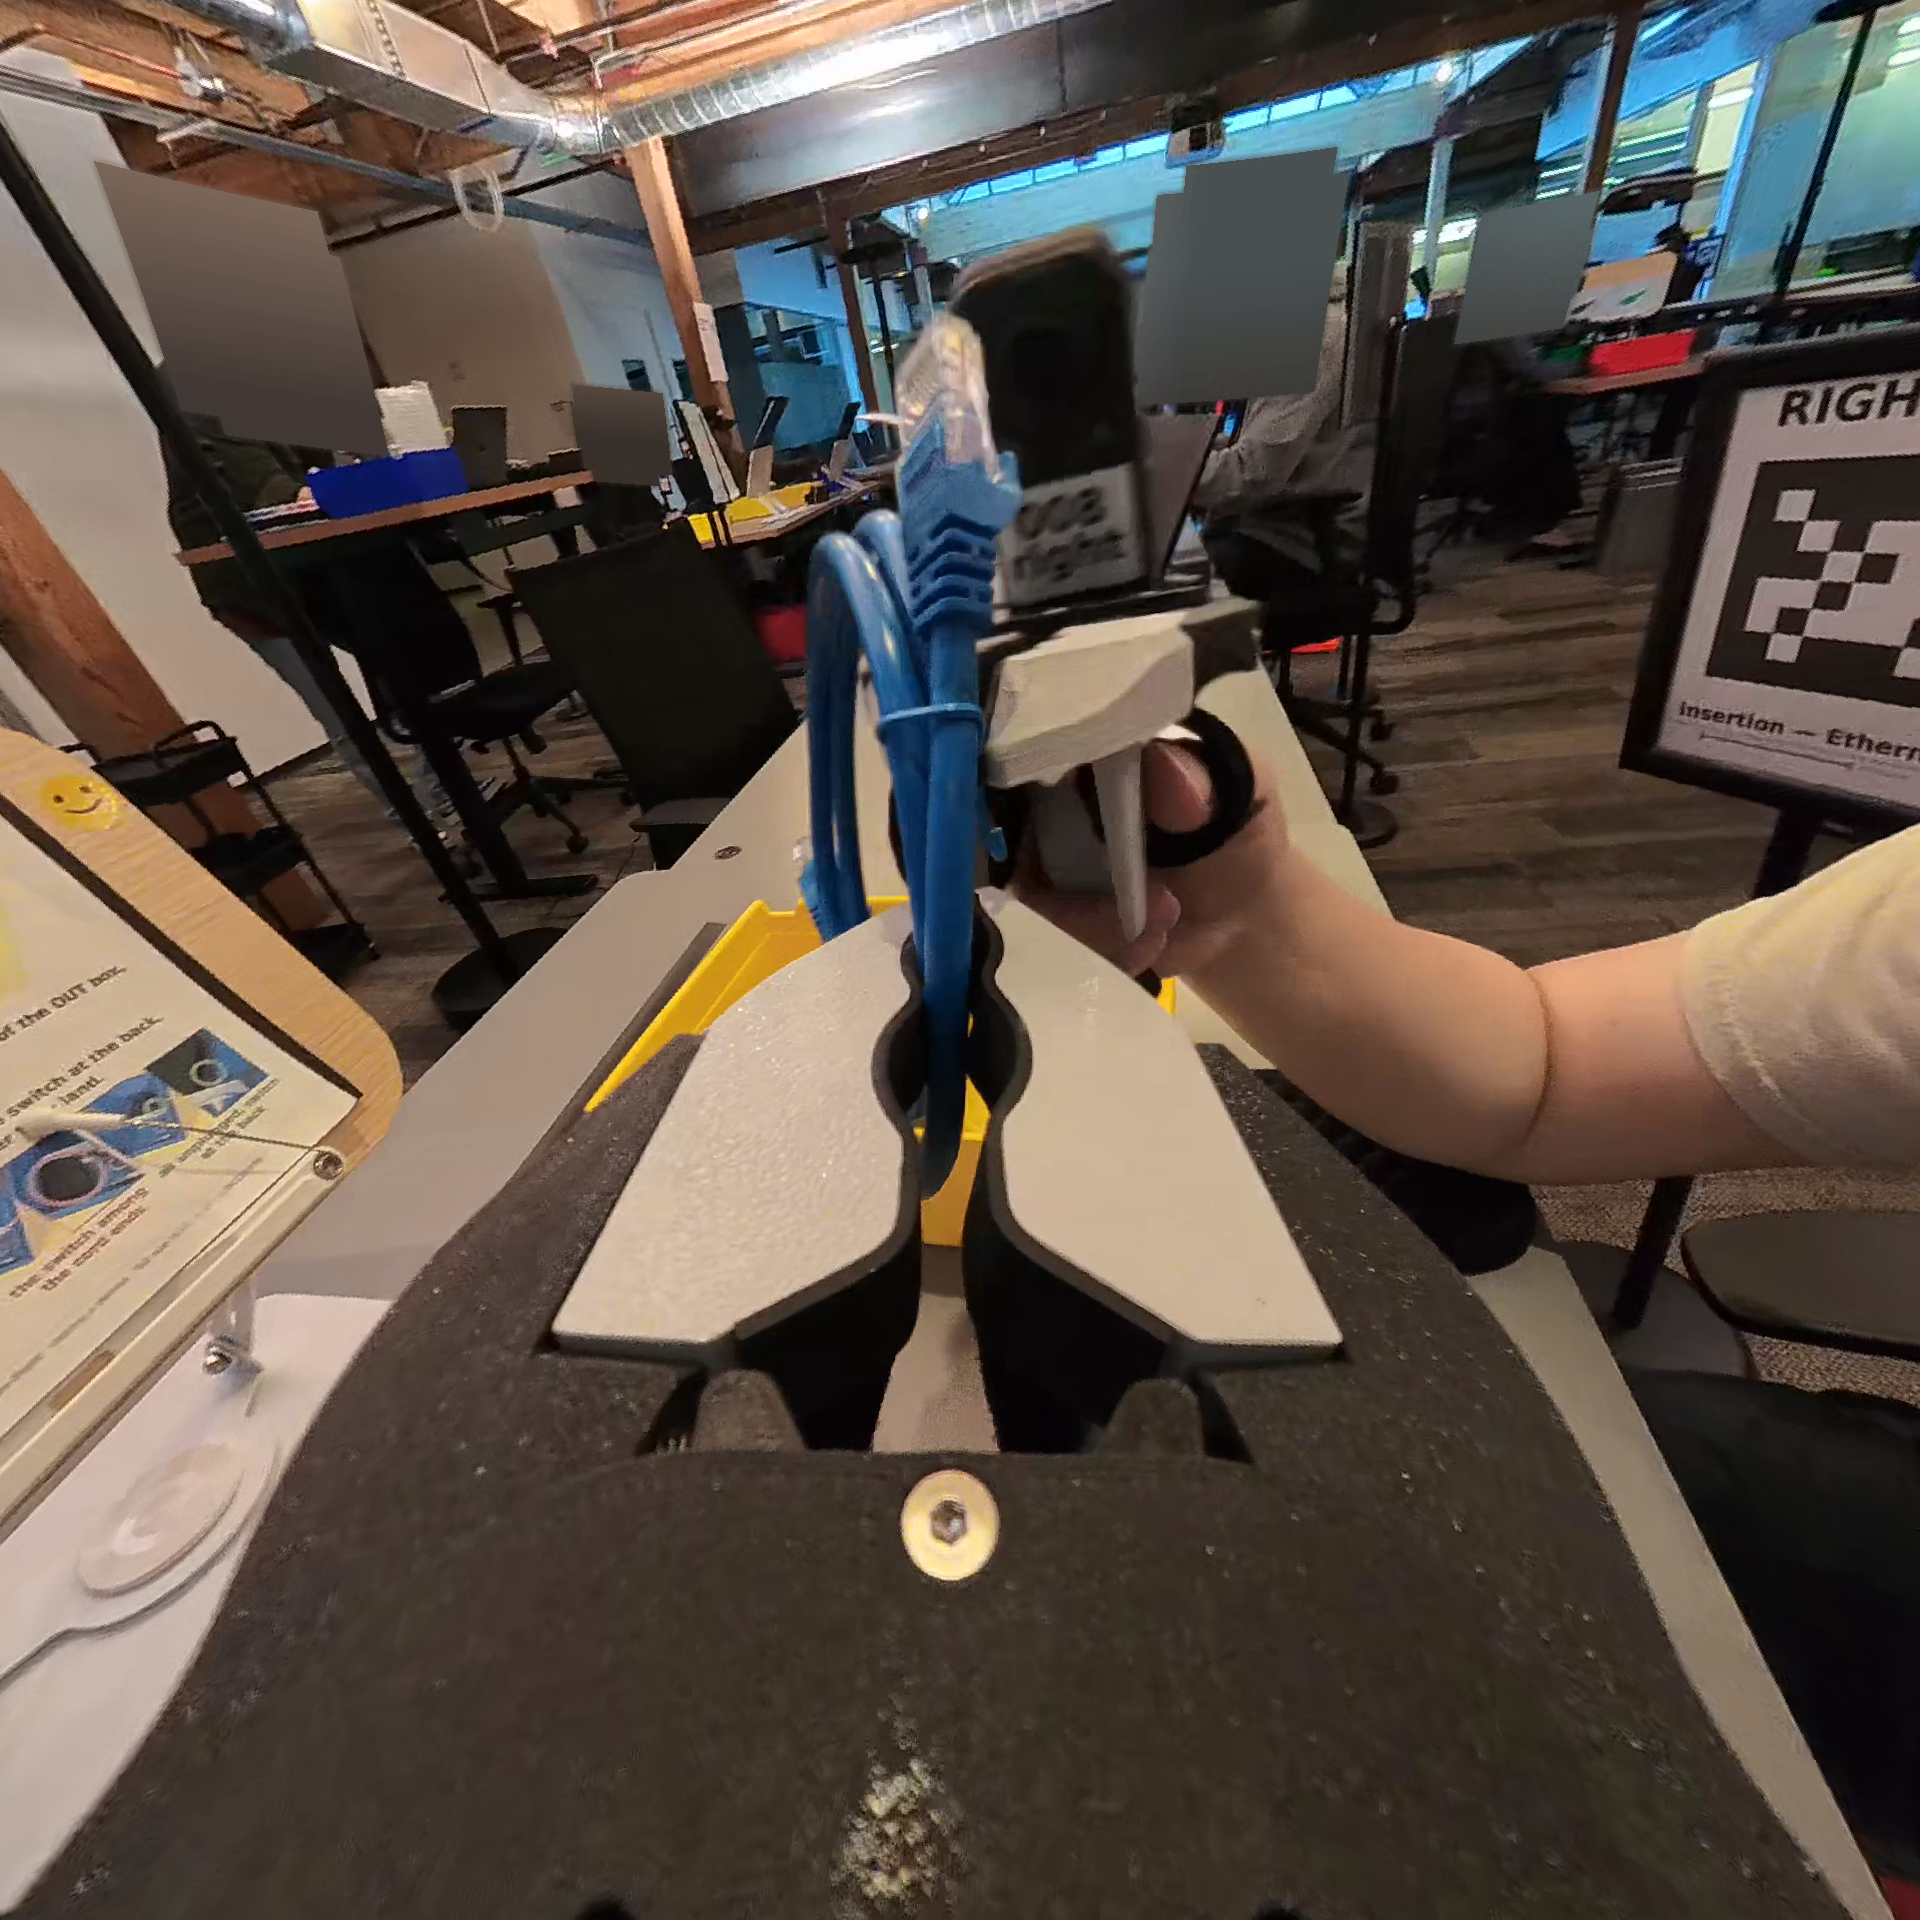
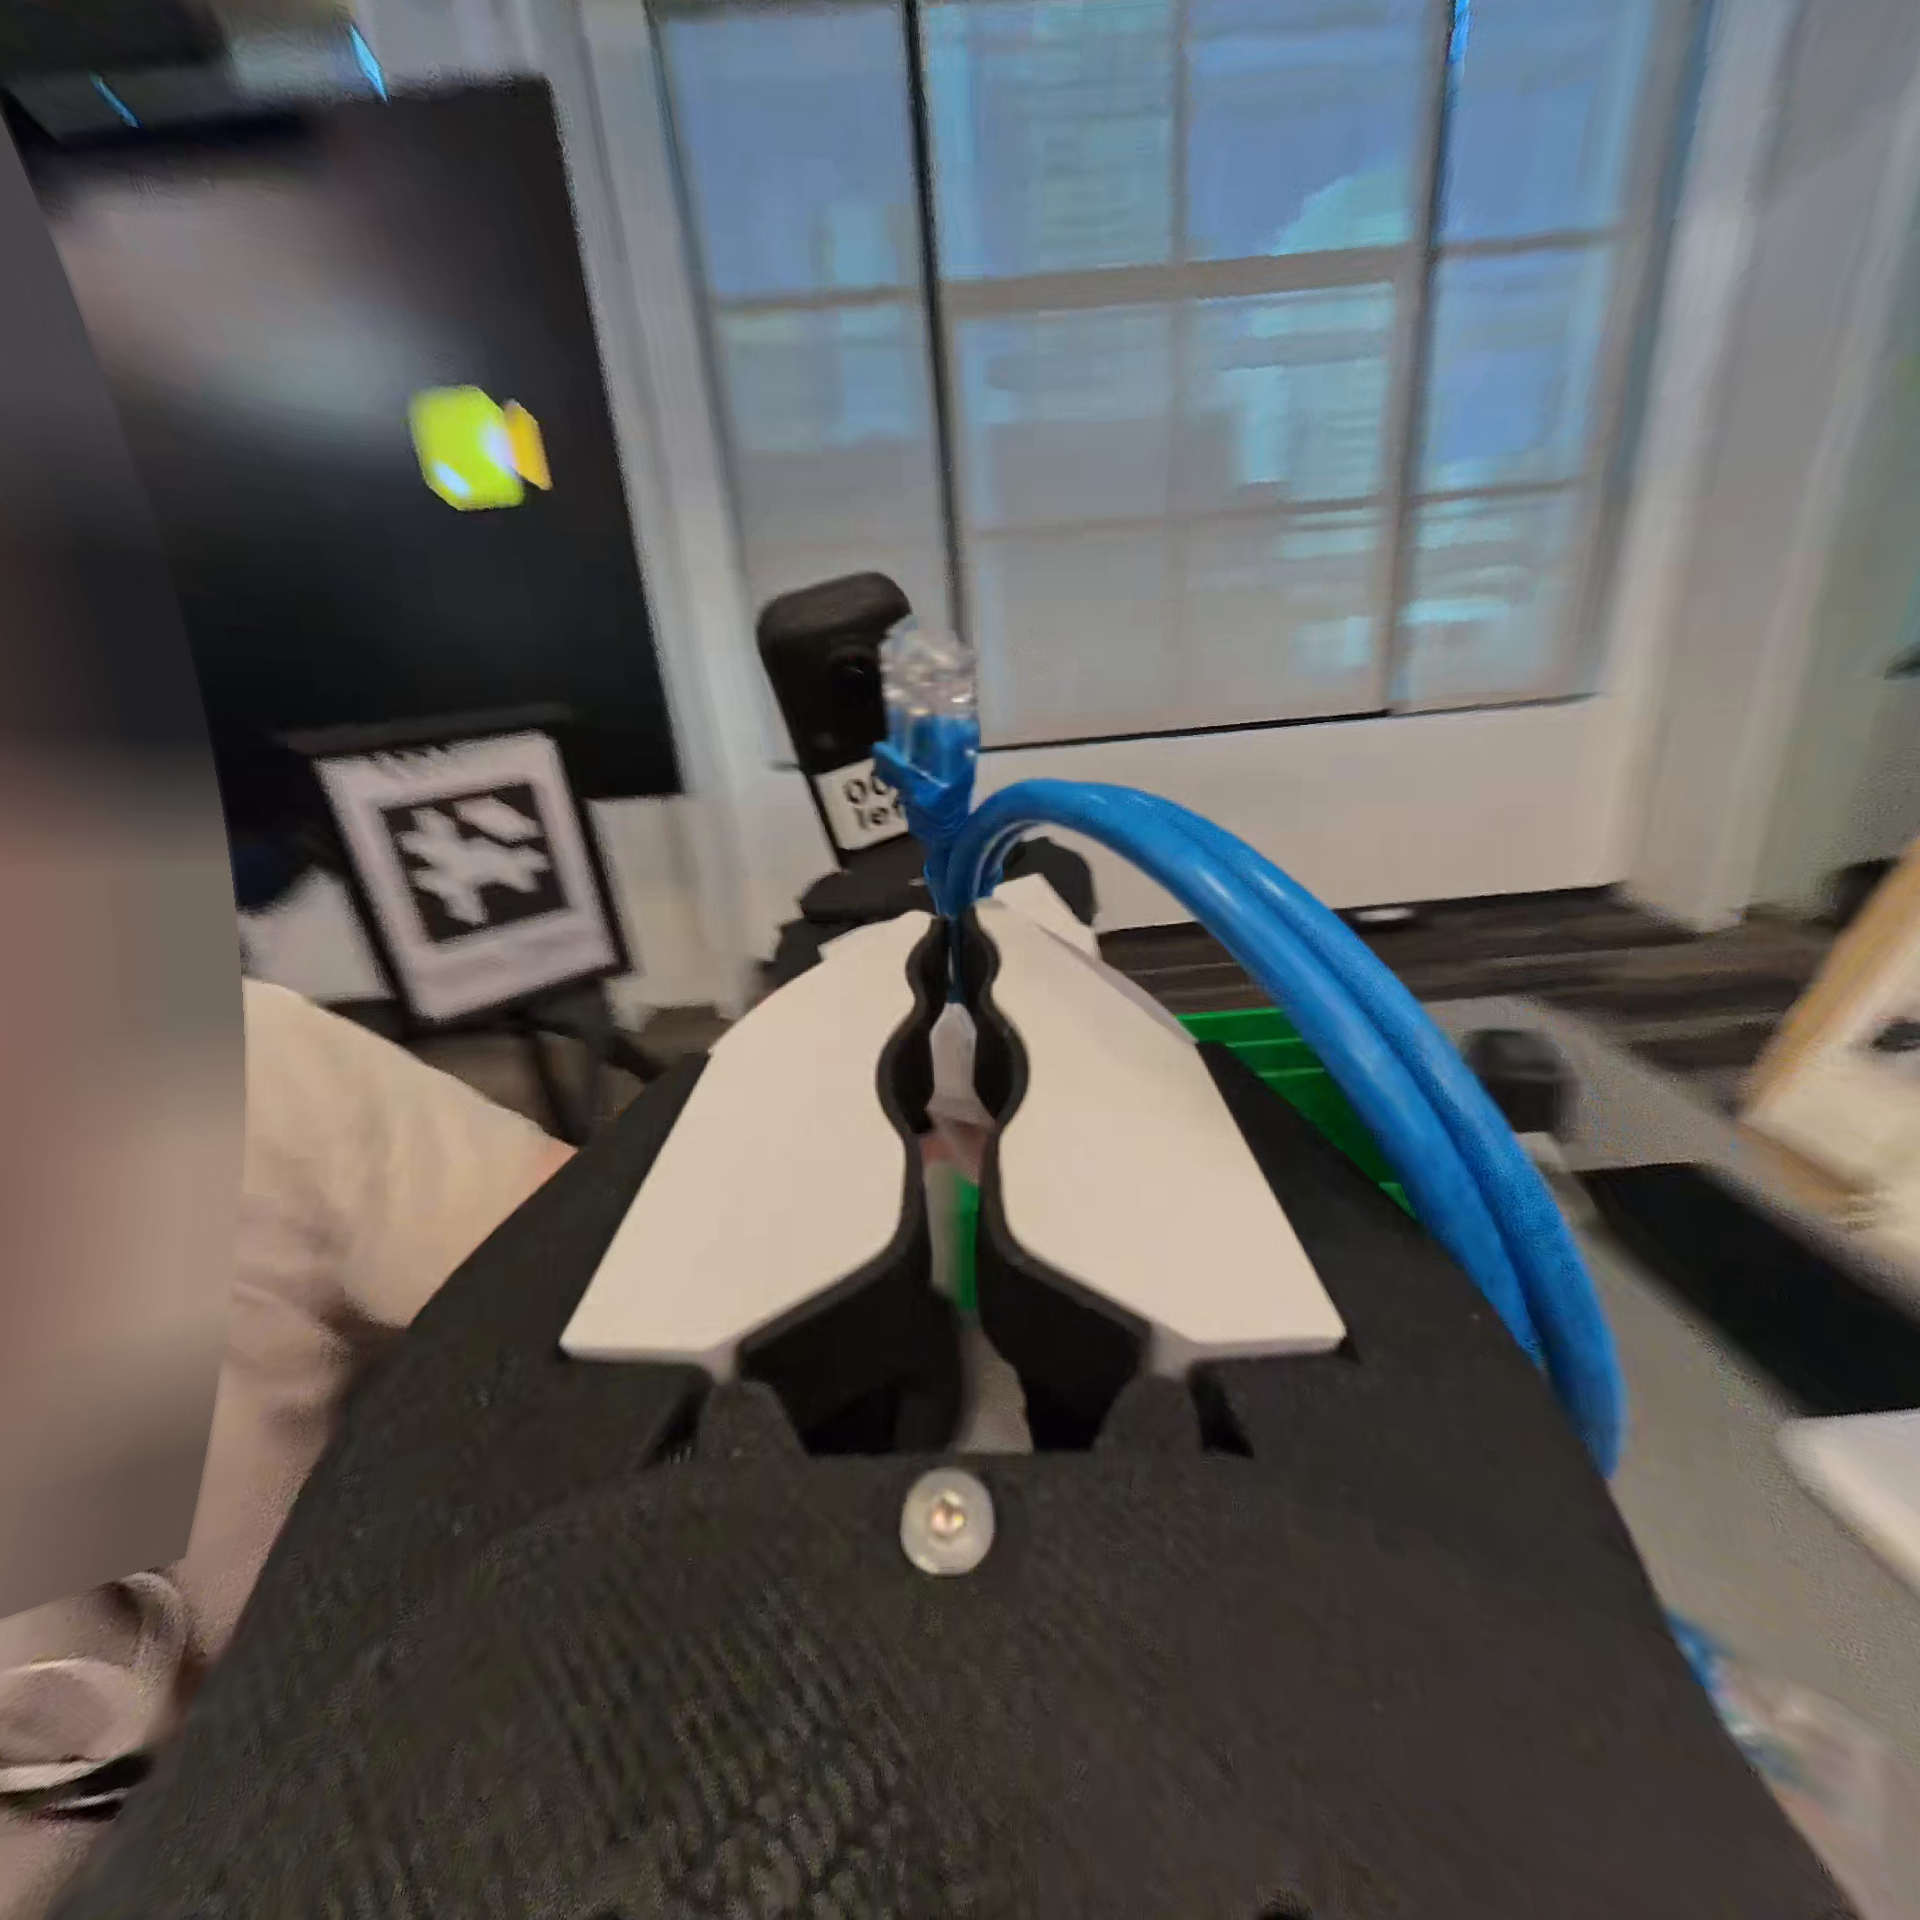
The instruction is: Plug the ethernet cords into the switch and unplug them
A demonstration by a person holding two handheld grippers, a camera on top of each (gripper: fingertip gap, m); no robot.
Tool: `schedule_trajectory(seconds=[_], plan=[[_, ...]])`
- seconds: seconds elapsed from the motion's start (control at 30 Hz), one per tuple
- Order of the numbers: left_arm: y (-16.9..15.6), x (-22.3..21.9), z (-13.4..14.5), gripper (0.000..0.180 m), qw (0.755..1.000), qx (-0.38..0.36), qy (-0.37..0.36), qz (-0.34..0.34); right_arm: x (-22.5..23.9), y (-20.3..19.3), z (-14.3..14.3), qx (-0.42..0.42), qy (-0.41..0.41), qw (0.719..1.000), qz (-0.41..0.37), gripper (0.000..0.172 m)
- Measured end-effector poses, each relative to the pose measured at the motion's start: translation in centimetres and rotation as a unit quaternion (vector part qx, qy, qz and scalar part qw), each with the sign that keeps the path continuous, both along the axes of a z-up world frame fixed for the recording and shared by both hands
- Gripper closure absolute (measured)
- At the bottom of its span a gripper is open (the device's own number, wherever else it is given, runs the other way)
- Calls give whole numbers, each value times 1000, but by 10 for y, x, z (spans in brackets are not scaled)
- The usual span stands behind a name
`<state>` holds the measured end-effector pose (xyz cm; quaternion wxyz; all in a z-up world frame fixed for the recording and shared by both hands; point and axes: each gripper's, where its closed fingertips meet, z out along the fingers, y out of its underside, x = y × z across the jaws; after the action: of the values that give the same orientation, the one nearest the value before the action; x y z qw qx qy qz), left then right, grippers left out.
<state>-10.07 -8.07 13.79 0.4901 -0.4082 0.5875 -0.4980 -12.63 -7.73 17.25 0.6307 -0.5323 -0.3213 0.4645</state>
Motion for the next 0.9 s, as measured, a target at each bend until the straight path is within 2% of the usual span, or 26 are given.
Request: schedule_trajectory(seconds=[0.1,0.2,0.37,0.5,0.63,0.8,0.83,0.9], plan=[[4,-1,2,178,1000,20,-11,16,1,1,1,-115,82,986,87,169],[5,-2,7,178,999,30,-28,27,-1,1,4,-182,150,961,144,169],[4,-7,15,178,993,85,-57,54,-4,-8,12,-274,242,892,265,85],[7,-13,21,179,984,136,-79,86,-8,-9,16,-317,300,845,309,168],[10,-17,24,179,980,151,-82,100,-10,-6,17,-329,332,833,297,164],[11,-17,26,179,975,165,-92,115,-10,-5,19,-338,355,820,296,168],[11,-17,27,179,975,166,-93,115,-11,-5,19,-327,351,829,289,168],[11,-18,28,179,978,150,-93,111,-10,-2,19,-263,317,881,233,171]])
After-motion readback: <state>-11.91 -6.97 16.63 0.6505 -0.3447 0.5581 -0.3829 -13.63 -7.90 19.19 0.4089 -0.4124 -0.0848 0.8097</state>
